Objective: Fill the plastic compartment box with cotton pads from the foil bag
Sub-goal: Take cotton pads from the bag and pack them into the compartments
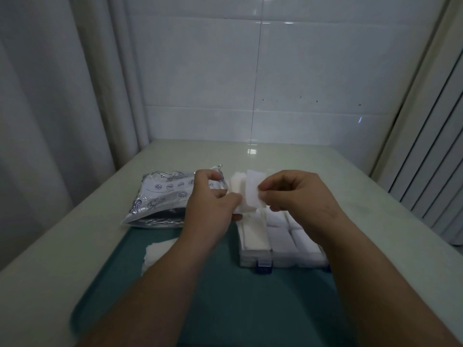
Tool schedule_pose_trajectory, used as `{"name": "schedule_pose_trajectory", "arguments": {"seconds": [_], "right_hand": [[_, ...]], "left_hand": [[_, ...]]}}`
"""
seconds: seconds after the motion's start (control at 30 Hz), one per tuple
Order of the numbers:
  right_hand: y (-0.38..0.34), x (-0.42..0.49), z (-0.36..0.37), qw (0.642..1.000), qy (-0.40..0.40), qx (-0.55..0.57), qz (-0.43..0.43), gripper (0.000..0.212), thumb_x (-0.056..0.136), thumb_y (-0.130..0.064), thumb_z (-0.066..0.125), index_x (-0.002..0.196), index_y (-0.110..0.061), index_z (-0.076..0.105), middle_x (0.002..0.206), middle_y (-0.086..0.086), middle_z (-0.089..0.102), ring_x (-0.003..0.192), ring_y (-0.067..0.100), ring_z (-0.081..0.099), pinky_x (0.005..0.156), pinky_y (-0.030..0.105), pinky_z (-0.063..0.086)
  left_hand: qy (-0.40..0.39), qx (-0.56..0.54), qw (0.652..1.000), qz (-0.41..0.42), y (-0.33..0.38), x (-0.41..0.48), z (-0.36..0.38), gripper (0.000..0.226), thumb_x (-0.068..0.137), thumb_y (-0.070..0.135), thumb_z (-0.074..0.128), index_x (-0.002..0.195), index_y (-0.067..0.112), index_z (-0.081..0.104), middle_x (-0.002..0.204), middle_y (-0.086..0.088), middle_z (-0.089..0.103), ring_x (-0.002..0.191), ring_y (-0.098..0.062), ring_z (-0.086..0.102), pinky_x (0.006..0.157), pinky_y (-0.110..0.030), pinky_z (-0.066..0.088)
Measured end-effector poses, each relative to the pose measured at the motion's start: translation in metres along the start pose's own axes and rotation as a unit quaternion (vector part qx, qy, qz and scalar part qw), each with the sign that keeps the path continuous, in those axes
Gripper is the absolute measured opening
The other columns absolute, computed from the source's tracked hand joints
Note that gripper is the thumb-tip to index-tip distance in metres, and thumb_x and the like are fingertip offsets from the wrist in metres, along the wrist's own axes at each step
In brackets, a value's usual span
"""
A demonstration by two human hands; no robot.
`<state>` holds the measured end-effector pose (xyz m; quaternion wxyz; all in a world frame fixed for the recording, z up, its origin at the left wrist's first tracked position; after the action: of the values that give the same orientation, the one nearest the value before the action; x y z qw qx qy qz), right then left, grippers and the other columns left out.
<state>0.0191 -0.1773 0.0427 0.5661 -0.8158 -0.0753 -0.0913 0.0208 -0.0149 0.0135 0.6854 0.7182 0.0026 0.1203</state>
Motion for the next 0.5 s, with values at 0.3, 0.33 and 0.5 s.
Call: {"name": "schedule_pose_trajectory", "arguments": {"seconds": [0.3,0.33,0.5], "right_hand": [[0.0027,0.002,0.0022,0.993,0.026,-0.117,-0.012,0.015,0.078,-0.011,0.075,0.076,-0.018,0.062,0.085,-0.003,0.067,0.076,0.014,0.066,0.071,0.028,0.055],[0.0028,0.0021,0.0016,0.993,0.023,-0.114,-0.005,0.016,0.078,-0.012,0.076,0.076,-0.017,0.061,0.086,-0.002,0.066,0.075,0.015,0.066,0.07,0.028,0.056],[0.0032,0.0007,-0.0045,0.994,-0.043,-0.083,0.056,0.012,0.082,-0.014,0.072,0.079,-0.011,0.061,0.076,0.004,0.068,0.068,0.015,0.063,0.064,0.026,0.054]], "left_hand": [[-0.056,0.006,0.998,0.013,-0.0017,-0.0001,0.0037,0.037,0.084,0.003,0.068,0.105,0.026,0.047,0.093,-0.008,0.073,0.072,-0.021,0.071,0.062,-0.031,0.06],[-0.059,0.006,0.998,0.014,-0.002,0.0,0.0039,0.037,0.084,0.003,0.069,0.104,0.026,0.048,0.093,-0.009,0.073,0.074,-0.021,0.071,0.061,-0.03,0.059],[-0.069,0.002,0.998,0.011,-0.0022,-0.0002,0.0035,0.037,0.083,0.004,0.071,0.102,0.027,0.049,0.092,-0.007,0.073,0.078,-0.022,0.071,0.061,-0.026,0.055]]}}
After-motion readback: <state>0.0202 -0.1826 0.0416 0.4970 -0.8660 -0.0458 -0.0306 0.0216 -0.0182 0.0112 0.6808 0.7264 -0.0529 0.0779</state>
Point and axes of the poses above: each hand's wrist, its own x-axis towards the middle knuckle, its own z-axis out of the palm, y = z × x, the point moved 2 cm from there along x, towards the middle knuckle
